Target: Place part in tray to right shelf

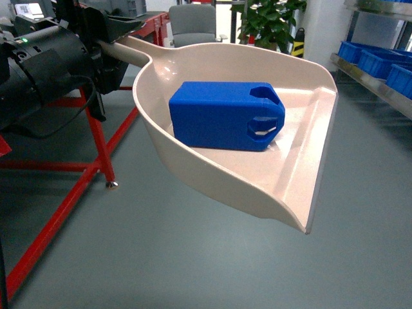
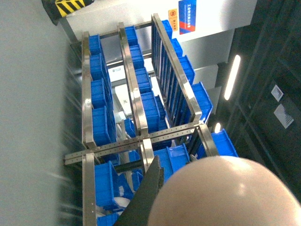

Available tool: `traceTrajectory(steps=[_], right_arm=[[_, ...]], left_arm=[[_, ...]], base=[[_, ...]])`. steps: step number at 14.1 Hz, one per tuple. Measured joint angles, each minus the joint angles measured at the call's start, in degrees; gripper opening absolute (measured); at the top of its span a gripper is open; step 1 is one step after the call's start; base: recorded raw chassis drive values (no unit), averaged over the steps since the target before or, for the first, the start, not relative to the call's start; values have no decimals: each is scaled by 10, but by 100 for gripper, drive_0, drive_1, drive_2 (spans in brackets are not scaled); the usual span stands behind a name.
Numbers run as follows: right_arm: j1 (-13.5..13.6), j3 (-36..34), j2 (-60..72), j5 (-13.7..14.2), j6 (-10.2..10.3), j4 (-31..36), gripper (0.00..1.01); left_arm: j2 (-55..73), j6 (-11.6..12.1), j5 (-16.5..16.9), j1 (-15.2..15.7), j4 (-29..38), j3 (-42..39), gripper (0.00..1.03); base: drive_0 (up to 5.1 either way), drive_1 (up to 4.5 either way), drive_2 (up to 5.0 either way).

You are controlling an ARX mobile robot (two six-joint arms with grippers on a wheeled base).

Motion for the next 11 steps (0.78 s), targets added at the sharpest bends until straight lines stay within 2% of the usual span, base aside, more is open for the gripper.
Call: traceTrajectory(steps=[11], right_arm=[[0,0,0,0,0,1,98]], left_arm=[[0,0,1,-1,-3,0,12]], base=[[1,434,-432]])
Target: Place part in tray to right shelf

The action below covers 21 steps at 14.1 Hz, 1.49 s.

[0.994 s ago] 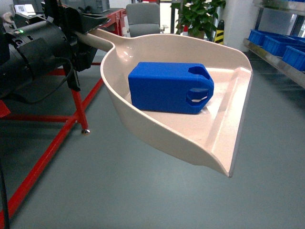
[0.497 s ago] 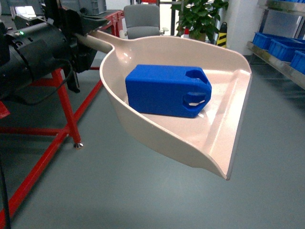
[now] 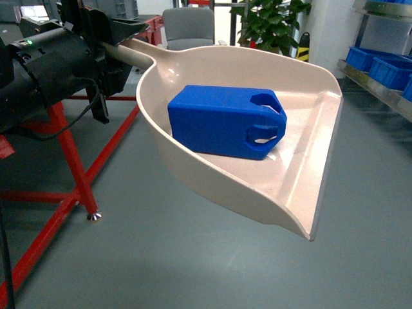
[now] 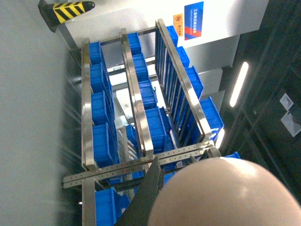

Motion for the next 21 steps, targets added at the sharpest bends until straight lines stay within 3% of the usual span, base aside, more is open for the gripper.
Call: traceTrajectory(steps=[15,21], right_arm=[[0,0,1,0,0,-2,98],[0,0,3,-2,0,-2,98]], left_arm=[[0,0,-1,0,1,0,12],[1,0,0,-3,0,0,12]], base=[[2,436,-431],[-177,-177,-177]])
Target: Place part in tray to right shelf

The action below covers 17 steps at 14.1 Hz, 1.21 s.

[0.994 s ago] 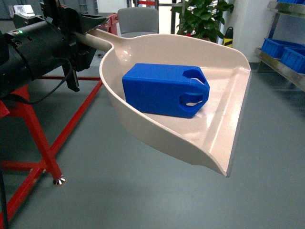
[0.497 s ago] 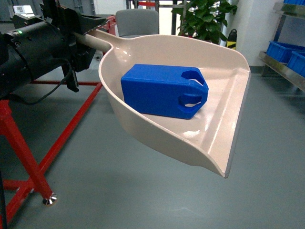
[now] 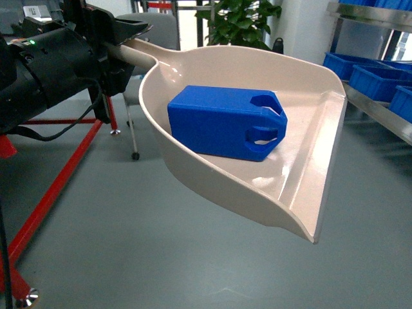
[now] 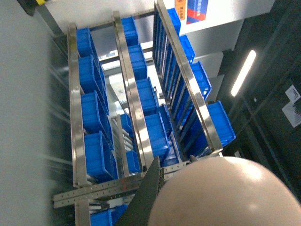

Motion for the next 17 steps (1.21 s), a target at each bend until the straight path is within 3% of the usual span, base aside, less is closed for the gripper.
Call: traceTrajectory(steps=[17], right_arm=[[0,0,-1,1,0,0,98]], left_arm=[[0,0,-1,3,0,0,12]], base=[[-178,-178,-178]])
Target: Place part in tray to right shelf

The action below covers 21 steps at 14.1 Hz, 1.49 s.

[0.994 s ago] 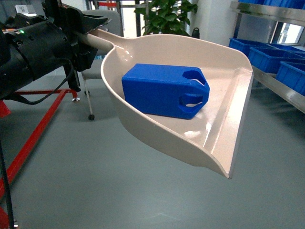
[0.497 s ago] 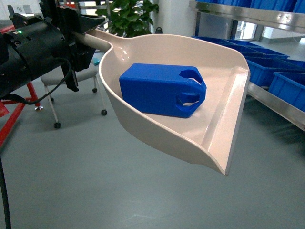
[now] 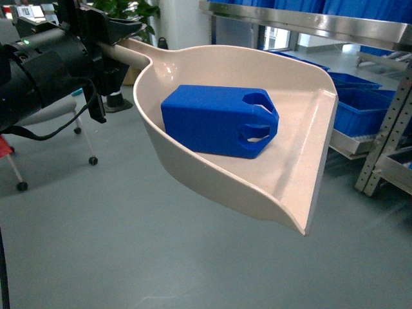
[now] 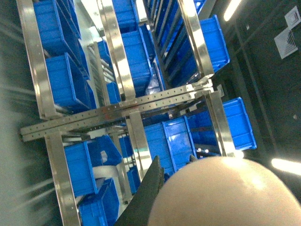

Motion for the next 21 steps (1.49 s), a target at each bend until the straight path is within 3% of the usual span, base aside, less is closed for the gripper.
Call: traceTrajectory(steps=[21], right_arm=[[0,0,0,0,0,0,98]], left_arm=[[0,0,0,-1,0,0,12]], base=[[-171,-171,-171]])
